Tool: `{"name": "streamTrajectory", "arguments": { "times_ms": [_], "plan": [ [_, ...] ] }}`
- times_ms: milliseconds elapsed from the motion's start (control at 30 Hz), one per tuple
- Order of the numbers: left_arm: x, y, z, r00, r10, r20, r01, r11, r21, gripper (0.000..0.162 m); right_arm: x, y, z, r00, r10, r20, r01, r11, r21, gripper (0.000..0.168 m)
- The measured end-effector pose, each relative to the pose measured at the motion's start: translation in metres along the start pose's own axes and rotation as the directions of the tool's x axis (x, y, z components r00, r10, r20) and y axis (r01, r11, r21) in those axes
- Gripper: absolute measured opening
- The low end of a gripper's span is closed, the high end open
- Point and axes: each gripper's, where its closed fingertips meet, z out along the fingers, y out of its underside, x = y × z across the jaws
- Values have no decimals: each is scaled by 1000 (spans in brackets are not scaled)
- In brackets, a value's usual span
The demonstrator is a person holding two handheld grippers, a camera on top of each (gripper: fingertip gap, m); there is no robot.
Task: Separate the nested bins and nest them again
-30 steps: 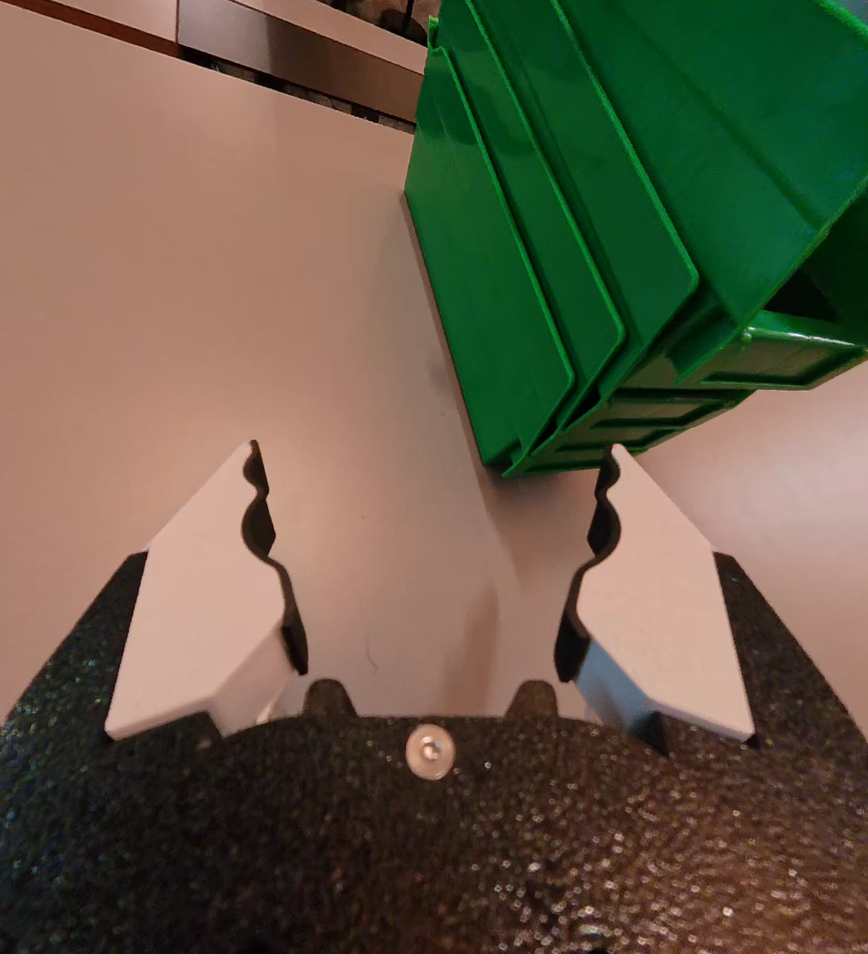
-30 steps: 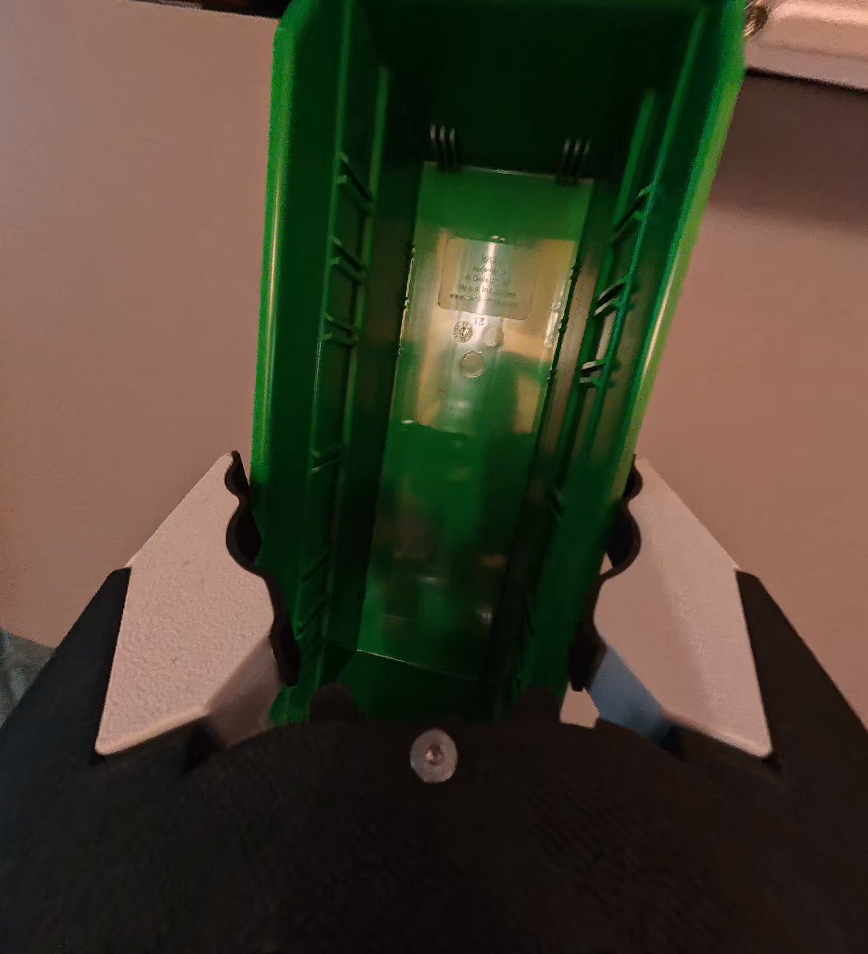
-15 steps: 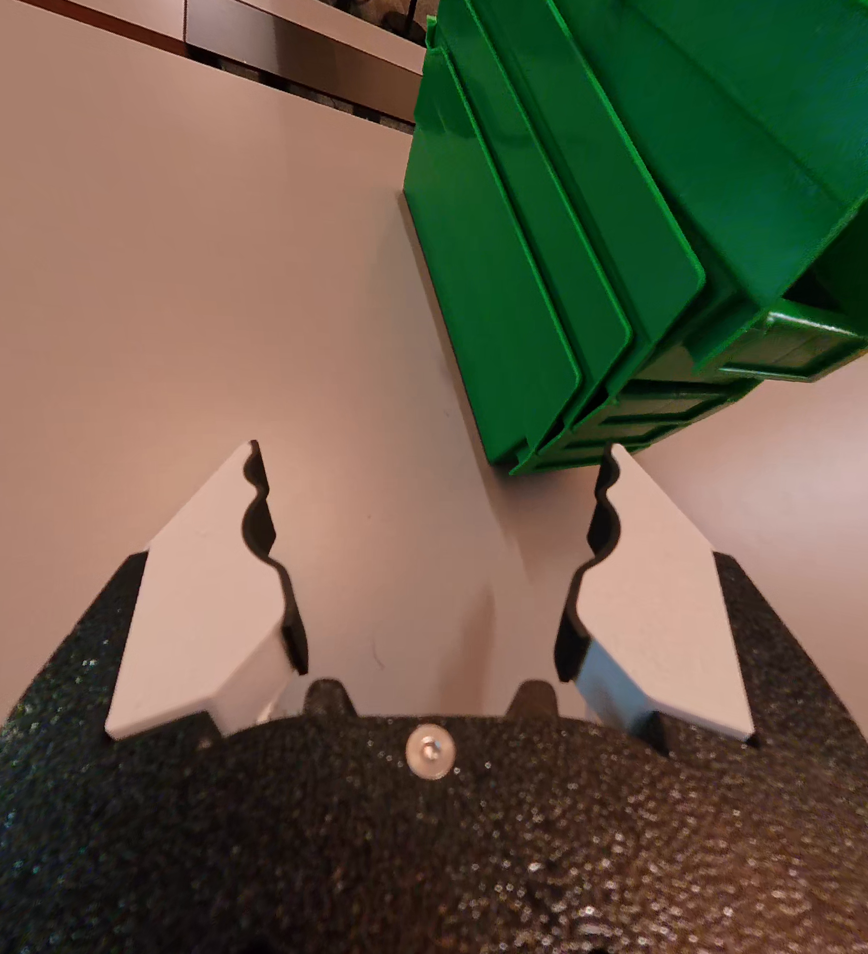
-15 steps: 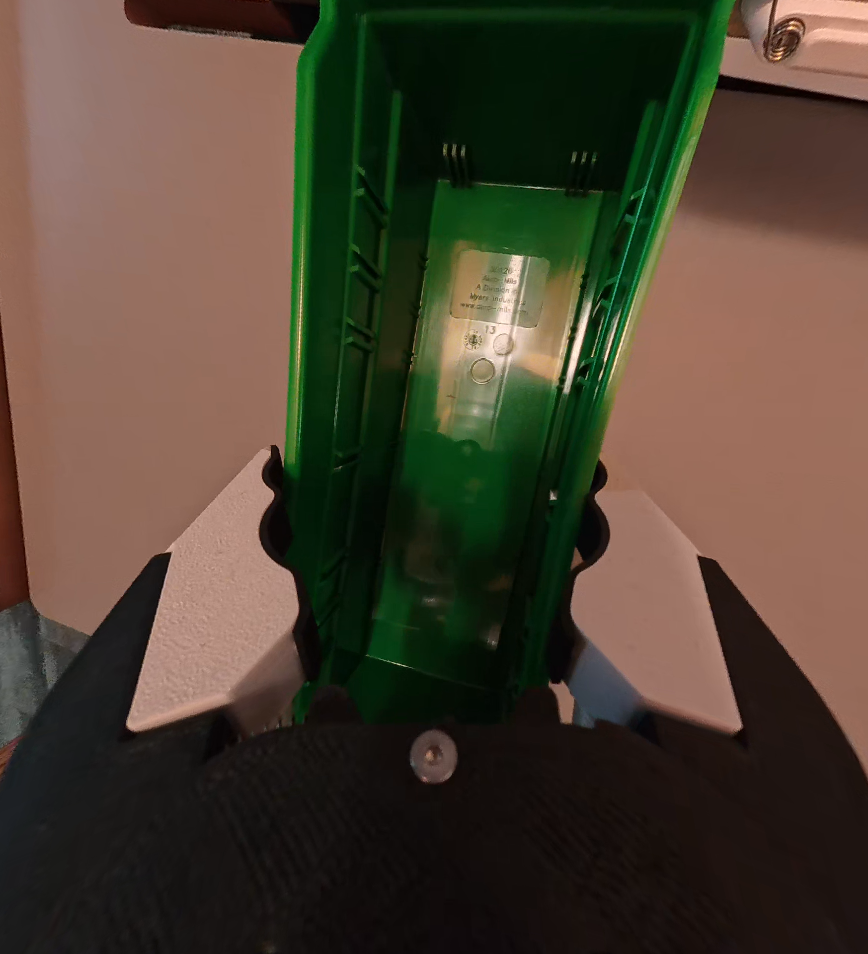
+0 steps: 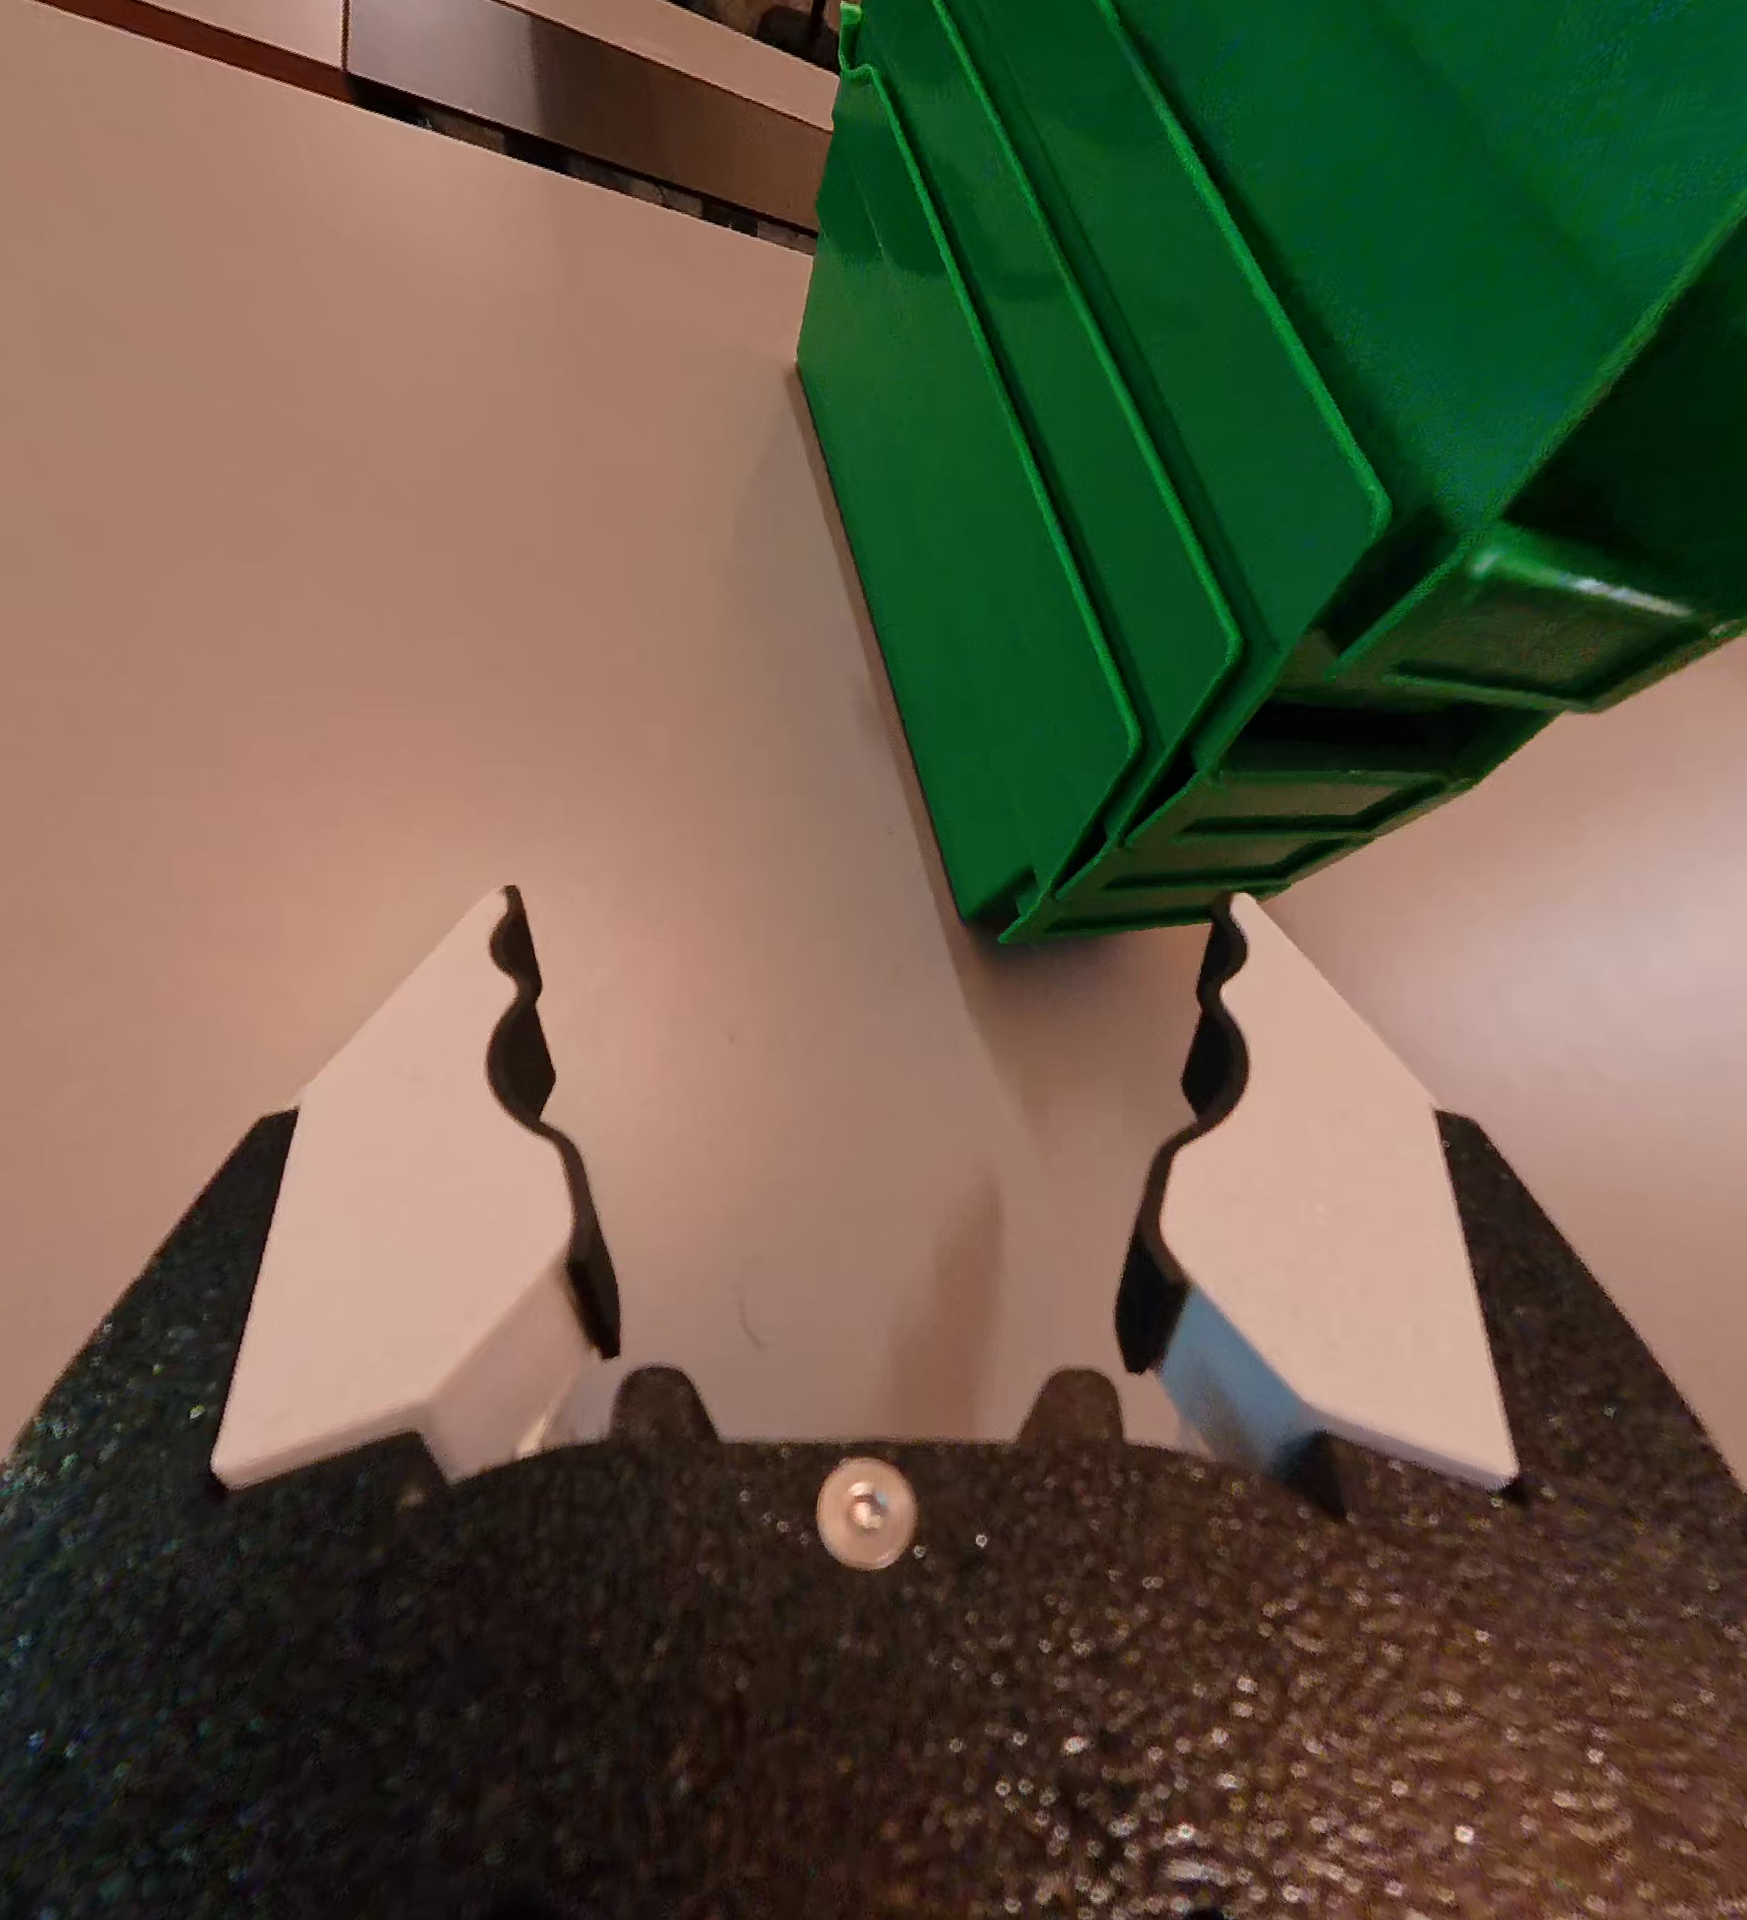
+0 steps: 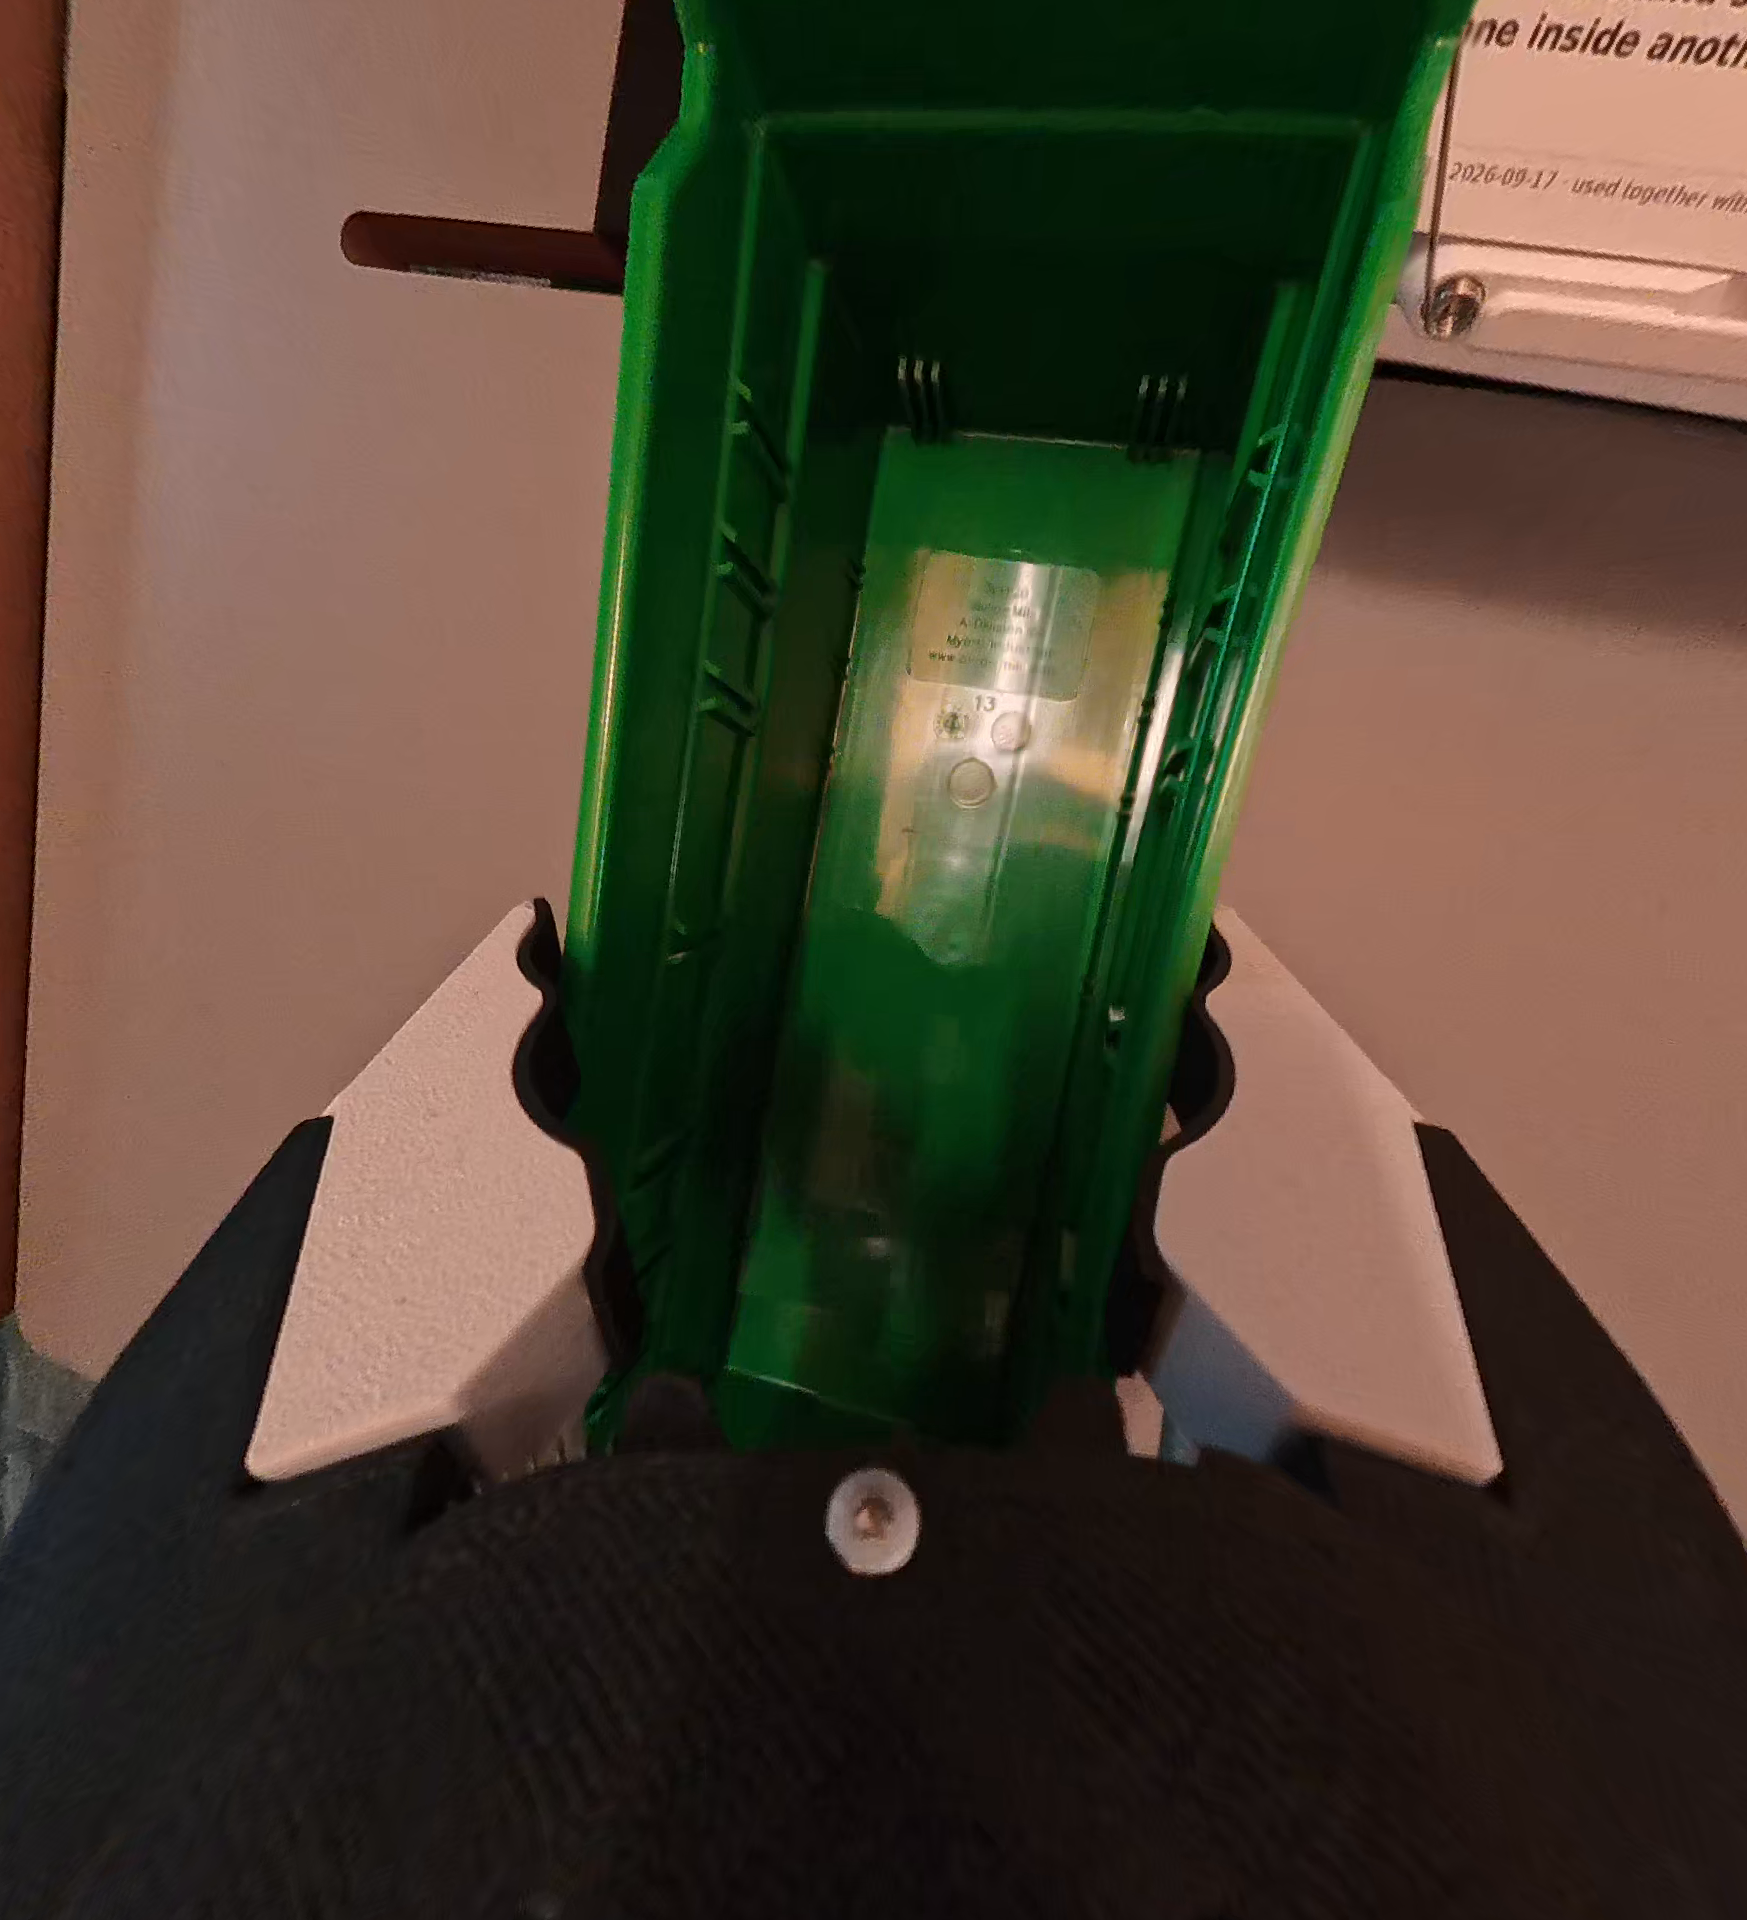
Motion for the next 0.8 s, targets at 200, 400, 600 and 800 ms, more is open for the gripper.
{"name": "streamTrajectory", "arguments": {
  "times_ms": [200, 400, 600, 800],
  "plan": [
    [0, 0, 0, 1000, -4, -1, 4, 1000, 1, 124, 4, 8, 6, 1000, -3, -9, 3, 1000, -16, 126],
    [0, -1, -1, 1000, -2, -1, 2, 1000, 2, 124, 5, 11, 11, 1000, -6, -21, 5, 1000, -21, 135],
    [0, 0, 0, 1000, -3, 0, 3, 1000, 1, 124, -1, -8, -13, 999, -32, -2, 32, 999, 21, 125],
    [2, 0, 0, 1000, 8, 2, -8, 1000, -3, 124, -2, -24, -38, 997, -79, 0, 79, 994, 71, 126]
  ]
}}
